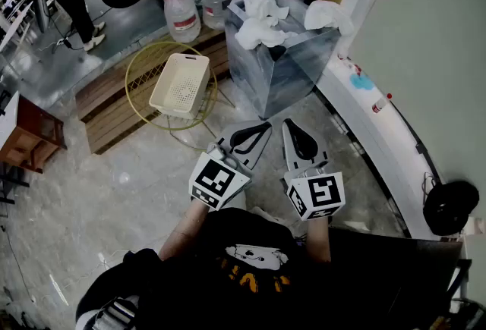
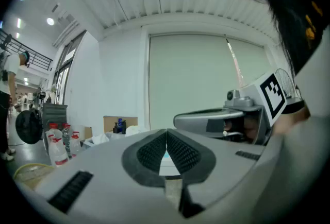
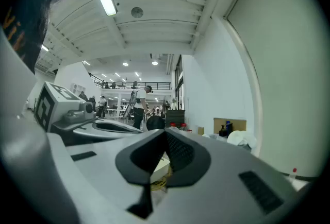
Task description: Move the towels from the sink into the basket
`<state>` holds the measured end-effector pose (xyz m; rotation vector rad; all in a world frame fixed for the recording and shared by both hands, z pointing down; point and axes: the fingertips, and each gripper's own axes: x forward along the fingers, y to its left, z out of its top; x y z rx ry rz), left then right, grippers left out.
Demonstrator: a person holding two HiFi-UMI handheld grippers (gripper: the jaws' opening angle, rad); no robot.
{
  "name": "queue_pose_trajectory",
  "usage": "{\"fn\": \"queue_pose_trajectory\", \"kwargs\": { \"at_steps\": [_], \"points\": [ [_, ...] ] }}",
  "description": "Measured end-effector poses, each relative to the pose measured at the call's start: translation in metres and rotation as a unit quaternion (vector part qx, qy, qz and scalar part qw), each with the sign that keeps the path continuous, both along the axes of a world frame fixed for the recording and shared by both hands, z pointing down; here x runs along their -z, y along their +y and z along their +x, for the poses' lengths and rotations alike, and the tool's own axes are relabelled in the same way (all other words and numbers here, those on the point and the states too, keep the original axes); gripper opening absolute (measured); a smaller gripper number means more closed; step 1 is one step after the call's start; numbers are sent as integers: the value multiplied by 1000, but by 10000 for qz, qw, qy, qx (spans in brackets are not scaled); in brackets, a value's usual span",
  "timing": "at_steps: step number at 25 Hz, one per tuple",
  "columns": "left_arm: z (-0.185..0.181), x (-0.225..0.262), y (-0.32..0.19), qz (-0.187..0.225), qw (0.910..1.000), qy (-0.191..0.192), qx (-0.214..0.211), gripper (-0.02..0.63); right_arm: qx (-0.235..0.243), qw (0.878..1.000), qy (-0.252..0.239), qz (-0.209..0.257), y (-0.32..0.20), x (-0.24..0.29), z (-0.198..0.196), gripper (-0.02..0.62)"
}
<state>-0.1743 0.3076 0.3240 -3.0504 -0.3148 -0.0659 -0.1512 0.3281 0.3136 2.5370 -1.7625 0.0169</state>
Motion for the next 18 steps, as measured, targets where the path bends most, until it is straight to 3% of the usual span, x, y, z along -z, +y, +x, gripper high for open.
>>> {"fn": "queue_pose_trajectory", "kwargs": {
  "at_steps": [4,11,18],
  "points": [
    [1,-3,4,118,9999,-51,16,8,-36,10000,-42,61,4,-1,1,5],
    [5,-6,7,-123,9999,-94,9,8,65,9998,-159,107,5,-6,6,6],
    [17,-7,-2,-51,9998,-198,75,8,191,9989,-338,260,-6,-6,18,6]
  ]
}}
